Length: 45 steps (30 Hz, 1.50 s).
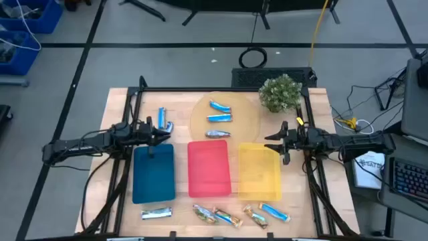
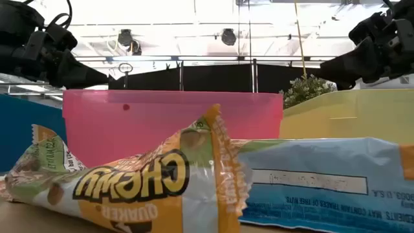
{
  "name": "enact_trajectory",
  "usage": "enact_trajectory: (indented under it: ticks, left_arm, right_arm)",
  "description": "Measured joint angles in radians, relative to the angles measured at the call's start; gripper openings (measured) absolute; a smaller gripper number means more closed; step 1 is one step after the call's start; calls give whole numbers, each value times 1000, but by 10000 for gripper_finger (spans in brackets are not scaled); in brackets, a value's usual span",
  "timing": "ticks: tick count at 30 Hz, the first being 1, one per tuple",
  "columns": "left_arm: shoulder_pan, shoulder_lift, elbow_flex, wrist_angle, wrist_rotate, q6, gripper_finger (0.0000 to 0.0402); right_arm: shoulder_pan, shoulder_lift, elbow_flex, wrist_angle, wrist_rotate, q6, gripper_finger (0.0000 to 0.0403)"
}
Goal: Pick and place Granola Bars by type
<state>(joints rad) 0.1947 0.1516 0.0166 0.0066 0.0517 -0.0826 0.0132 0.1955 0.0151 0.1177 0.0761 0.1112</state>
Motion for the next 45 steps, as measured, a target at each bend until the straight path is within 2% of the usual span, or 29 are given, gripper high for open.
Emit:
enact_trajectory:
  ticks: [22, 27, 29, 32, 37, 45]
  left_arm:
    - [0, 0, 0, -2, -1, 18, 63]
    - [0, 0, 0, -2, -1, 18, 63]
    - [0, 0, 0, -2, -1, 18, 63]
    - [0, 0, 0, -2, -2, 18, 63]
    - [0, 0, 0, -2, -2, 18, 63]
    - [0, 0, 0, 1, -8, 19, 63]
  right_arm:
    - [0, 0, 0, 14, 0, 8, 137]
    - [0, 0, 0, 78, -4, 74, 137]
    - [-1, 0, 8, 145, -64, 105, 137]
    - [11, 18, 57, 154, -201, 133, 137]
    - [65, 129, 192, 64, -130, 159, 137]
    - [234, 526, 499, -202, -105, 277, 137]
